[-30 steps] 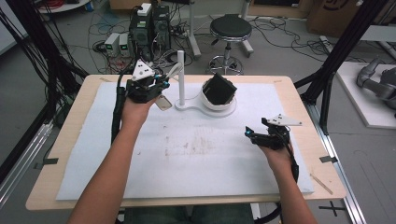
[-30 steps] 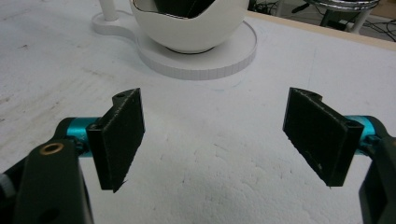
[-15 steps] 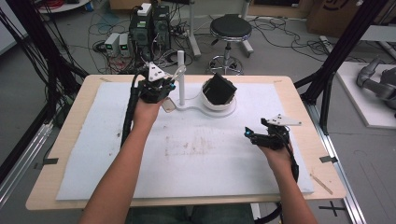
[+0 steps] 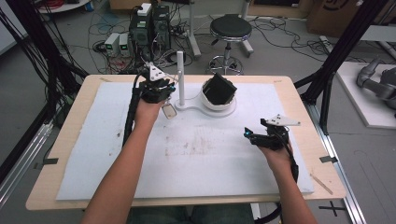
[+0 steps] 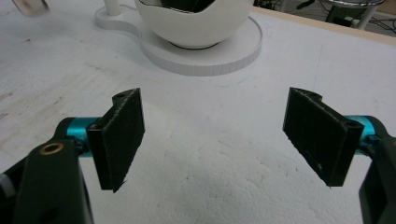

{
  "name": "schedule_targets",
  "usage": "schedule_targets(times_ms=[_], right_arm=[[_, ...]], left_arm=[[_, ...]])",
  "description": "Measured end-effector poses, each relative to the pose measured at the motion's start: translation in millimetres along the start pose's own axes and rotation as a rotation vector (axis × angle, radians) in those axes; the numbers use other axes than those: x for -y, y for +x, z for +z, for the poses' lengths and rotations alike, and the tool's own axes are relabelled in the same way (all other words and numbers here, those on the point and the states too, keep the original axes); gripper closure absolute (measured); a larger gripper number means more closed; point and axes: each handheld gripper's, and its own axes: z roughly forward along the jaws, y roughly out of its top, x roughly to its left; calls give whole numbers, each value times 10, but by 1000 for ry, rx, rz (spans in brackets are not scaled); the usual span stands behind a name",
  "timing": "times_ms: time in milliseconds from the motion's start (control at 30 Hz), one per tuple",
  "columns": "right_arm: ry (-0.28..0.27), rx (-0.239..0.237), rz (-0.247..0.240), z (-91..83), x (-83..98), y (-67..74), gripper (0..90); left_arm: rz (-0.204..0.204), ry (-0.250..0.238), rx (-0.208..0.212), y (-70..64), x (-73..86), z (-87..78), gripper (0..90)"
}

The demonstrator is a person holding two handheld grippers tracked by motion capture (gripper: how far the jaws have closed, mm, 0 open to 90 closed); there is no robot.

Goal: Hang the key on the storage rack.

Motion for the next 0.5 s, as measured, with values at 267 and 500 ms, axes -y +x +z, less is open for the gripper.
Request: schedule_targets(times_ms=[267, 500], right_arm=[[-4, -1, 1, -8, -1, -11, 210], [-13, -6, 0, -17, -6, -7, 210]], left_arm=[[3, -34, 21, -19, 27, -154, 486], [-6, 18, 90, -12, 118, -317, 328]])
